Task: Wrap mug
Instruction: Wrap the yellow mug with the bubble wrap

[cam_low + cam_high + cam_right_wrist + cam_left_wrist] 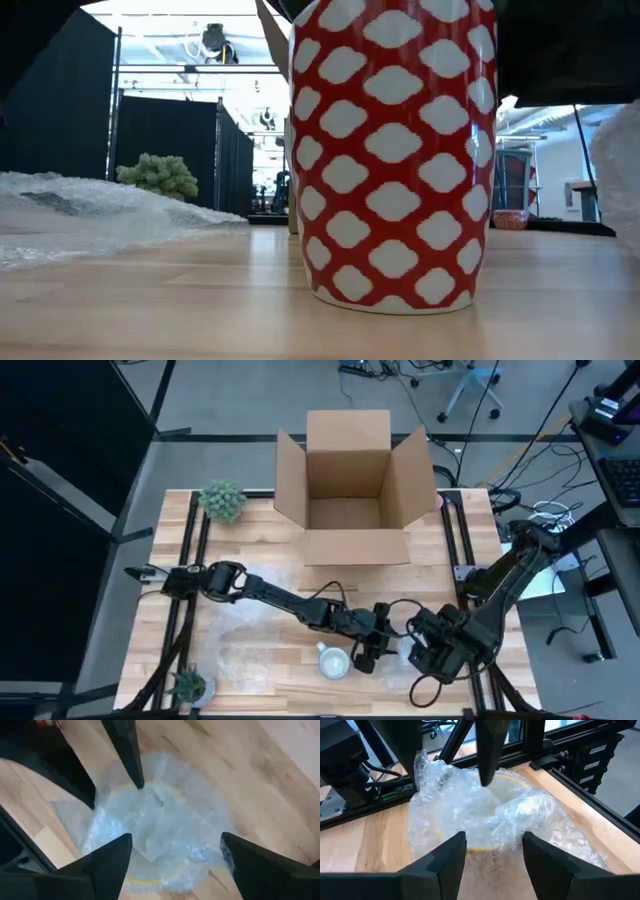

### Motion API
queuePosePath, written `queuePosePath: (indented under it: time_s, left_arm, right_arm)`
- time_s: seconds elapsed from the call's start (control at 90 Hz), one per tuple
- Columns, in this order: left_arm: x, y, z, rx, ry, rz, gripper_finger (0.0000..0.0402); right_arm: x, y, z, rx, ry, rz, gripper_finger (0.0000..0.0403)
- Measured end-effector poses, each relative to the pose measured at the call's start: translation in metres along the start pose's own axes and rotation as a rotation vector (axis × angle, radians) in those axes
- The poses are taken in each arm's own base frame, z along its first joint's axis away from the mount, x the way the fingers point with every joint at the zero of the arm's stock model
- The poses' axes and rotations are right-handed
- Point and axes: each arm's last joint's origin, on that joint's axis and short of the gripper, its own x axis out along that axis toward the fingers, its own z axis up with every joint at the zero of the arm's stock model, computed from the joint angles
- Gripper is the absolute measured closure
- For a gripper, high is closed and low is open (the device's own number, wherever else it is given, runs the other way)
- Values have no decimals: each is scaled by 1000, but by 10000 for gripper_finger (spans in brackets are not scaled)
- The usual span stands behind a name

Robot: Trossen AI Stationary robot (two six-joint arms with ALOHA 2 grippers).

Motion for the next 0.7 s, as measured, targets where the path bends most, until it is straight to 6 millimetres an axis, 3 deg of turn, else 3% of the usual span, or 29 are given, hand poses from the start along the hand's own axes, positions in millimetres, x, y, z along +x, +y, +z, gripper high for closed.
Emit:
queuePosePath:
  time_s: [0.333, 0.7]
  left_arm:
    - [0, -1, 0, 0, 1, 0, 222]
    - [0, -1, -1, 0, 2, -1, 222]
  right_arm:
    - [14, -6, -4, -3, -49, -218, 110]
    - [46, 1, -14, 9, -42, -194, 110]
